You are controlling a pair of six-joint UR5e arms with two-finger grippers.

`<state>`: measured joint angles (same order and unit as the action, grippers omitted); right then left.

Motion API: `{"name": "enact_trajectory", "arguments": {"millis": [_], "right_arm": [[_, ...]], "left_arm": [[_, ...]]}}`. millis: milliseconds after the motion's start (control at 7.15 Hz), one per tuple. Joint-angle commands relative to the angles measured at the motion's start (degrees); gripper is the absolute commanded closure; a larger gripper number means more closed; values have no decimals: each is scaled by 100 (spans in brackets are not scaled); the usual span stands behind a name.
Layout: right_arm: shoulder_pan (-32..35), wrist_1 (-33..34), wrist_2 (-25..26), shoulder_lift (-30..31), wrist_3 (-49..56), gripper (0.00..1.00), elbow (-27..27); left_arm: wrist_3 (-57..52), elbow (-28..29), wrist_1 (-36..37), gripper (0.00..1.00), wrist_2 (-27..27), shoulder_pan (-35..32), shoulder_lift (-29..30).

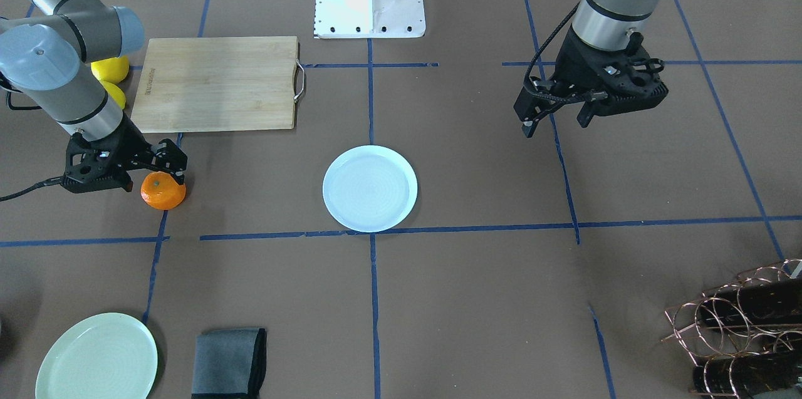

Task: Pick orange to plate
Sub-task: 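Release the plate and withdraw the left gripper while the right gripper reaches the orange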

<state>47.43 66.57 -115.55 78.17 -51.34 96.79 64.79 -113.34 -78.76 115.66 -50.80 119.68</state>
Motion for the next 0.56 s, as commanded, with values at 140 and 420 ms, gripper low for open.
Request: {"name": "enact_trajectory", "arguments": {"millis": [140, 420], "right_arm": [[-67, -4, 32, -48, 2, 0, -238], [-137, 5, 41, -152, -16, 0, -301]], "left_arm": [[-2, 5, 1, 0, -9, 0, -6], [-2, 23, -7, 0, 0, 0, -6]]}}
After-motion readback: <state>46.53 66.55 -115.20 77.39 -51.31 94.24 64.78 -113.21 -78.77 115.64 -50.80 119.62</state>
